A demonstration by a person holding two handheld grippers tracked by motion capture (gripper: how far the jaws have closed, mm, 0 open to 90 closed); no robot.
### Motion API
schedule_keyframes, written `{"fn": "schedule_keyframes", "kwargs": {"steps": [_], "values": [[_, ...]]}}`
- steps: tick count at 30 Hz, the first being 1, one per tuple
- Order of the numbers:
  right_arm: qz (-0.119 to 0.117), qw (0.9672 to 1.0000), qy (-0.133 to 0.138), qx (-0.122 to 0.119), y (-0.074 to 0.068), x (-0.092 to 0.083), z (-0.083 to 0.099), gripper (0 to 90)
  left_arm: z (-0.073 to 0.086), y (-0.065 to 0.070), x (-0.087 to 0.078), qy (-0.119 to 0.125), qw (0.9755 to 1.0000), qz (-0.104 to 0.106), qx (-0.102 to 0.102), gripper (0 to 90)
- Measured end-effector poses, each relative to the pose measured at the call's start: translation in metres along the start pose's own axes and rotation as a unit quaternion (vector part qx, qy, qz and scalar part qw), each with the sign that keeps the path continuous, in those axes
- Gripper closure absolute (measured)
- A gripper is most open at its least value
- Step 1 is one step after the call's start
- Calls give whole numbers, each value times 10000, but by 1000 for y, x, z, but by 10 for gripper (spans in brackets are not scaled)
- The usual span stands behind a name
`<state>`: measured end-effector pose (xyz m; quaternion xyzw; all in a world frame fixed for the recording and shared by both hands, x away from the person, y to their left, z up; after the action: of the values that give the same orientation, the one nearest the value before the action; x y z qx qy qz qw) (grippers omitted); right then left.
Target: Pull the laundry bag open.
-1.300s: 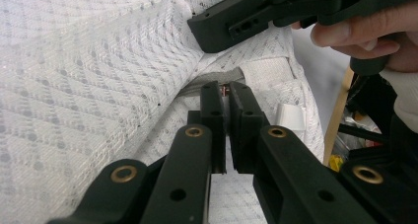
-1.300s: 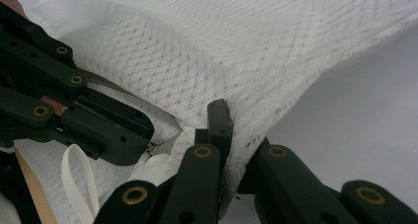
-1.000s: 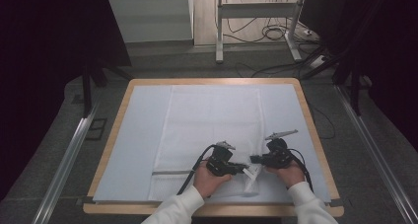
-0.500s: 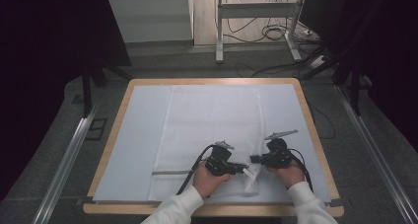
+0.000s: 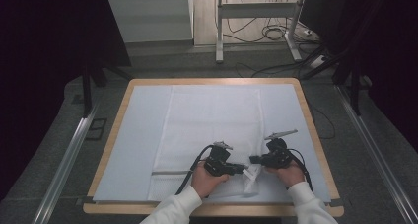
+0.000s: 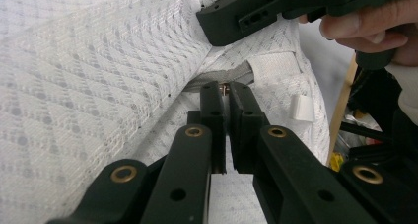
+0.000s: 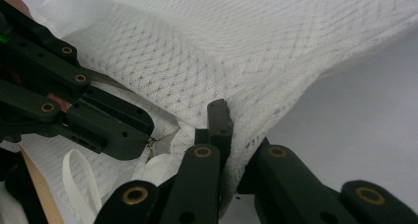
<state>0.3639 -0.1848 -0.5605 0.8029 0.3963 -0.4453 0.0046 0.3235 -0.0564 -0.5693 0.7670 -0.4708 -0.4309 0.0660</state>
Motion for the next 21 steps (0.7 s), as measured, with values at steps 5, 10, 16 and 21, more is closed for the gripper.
{"fn": "schedule_keyframes", "kwargs": {"steps": [5, 10, 16, 21], "values": [[8, 10000, 15, 20, 0, 0, -1, 888, 1, -4, -1, -7, 10000, -19, -36, 869], [65, 9999, 111, 116, 7, -7, -2, 889, 6, -14, -6, -87, 9997, -204, -128, 869], [-75, 9997, 131, 214, 10, -9, 1, 889, 7, -16, -16, -96, 9996, -260, -100, 869], [-61, 9997, 137, 180, 8, -8, 0, 888, 9, -19, -20, -95, 9995, -273, -156, 869]]}}
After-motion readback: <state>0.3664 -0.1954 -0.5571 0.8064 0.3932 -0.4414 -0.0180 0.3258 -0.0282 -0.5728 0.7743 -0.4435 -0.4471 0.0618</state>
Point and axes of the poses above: each handheld gripper's, and its own axes: x roughly forward along the jaws, z roughly out of its underside, y roughly to its right, the point moved 7 cm from there along x, roughly forward along the jaws, and after that the axes turned 2 degrees about y, right-handed, at the moved point
